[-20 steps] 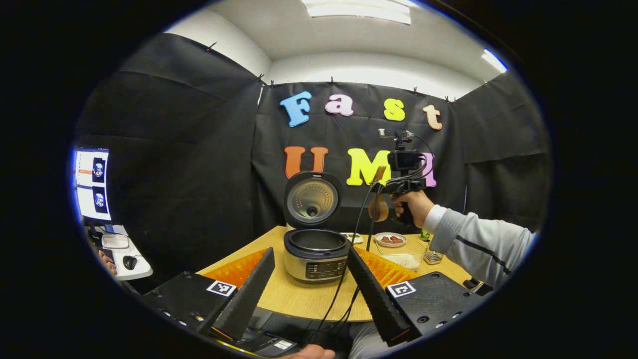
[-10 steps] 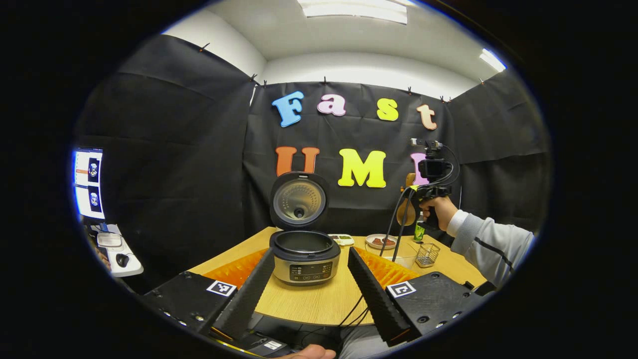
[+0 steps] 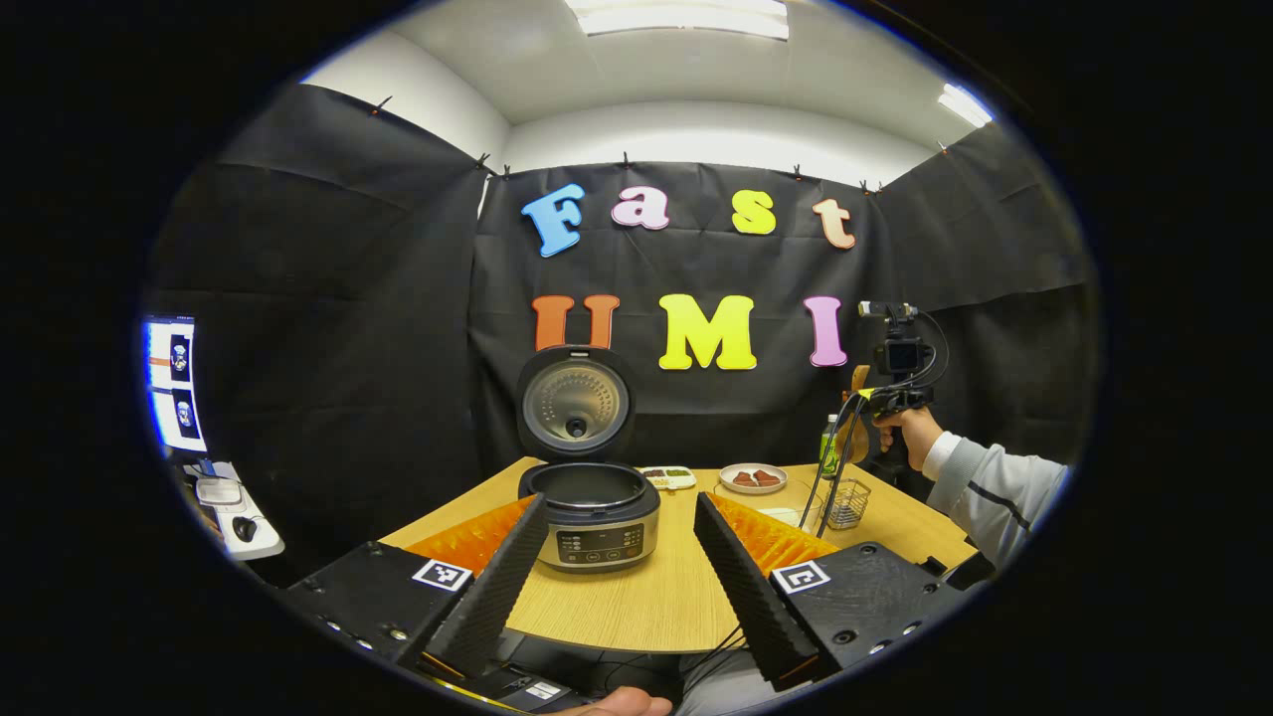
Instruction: Close the left gripper, press the button to open the rice cooker; take a wooden spoon from the chopstick holder with the right hand, scoop a spoonful of rice and pour it into the rice cooker, then put the wooden spoon back into the chopstick holder.
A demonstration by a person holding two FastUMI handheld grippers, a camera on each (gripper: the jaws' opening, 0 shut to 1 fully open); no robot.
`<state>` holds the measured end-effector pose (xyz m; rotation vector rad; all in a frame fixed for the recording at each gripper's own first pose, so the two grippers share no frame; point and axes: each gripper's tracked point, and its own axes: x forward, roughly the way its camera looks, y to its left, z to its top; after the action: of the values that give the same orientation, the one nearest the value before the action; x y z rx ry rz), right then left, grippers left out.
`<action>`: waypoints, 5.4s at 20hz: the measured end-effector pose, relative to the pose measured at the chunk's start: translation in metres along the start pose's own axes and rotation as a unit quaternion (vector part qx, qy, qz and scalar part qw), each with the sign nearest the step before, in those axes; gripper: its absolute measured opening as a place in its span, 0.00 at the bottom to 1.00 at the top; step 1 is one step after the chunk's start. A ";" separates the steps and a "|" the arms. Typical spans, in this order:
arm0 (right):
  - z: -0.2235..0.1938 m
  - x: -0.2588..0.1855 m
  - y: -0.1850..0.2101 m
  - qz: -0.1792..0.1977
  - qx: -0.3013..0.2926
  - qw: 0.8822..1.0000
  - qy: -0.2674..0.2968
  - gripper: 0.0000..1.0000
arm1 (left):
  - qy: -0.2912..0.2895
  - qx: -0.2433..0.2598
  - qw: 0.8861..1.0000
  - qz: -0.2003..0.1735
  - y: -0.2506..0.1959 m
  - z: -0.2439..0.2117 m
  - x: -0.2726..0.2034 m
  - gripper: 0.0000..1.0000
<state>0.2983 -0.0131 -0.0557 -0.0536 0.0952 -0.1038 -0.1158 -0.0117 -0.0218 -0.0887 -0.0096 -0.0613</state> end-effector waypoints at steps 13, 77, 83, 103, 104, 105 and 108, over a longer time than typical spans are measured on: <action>-0.068 0.032 -0.029 0.024 0.080 0.995 0.050 0.48 | 0.027 -0.011 0.999 -0.027 -0.032 -0.014 0.021 0.94; -0.024 -0.291 -0.015 0.120 0.053 0.982 -0.136 1.00 | 0.159 -0.031 0.980 0.114 0.067 -0.038 0.347 0.99; -0.019 -0.312 -0.012 0.106 0.031 0.983 -0.146 1.00 | 0.144 -0.020 0.985 0.098 0.060 -0.074 0.325 1.00; -0.027 -0.321 0.004 0.122 0.028 0.983 -0.132 1.00 | 0.095 -0.018 0.991 0.091 0.055 -0.119 0.285 1.00; -0.028 -0.321 0.006 0.126 0.027 0.983 -0.131 1.00 | 0.089 -0.016 0.991 0.093 0.055 -0.121 0.279 1.00; -0.030 -0.322 0.007 0.130 0.026 0.983 -0.130 1.00 | 0.075 -0.002 0.993 0.092 0.056 -0.119 0.277 1.00; -0.031 -0.320 0.003 0.129 0.029 0.983 -0.128 1.00 | 0.082 0.000 0.993 0.084 0.059 -0.117 0.273 0.92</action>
<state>-0.0218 0.0223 -0.0575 0.0034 -0.1581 0.1593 0.1611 0.0195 -0.1405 -0.0843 0.1620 0.1006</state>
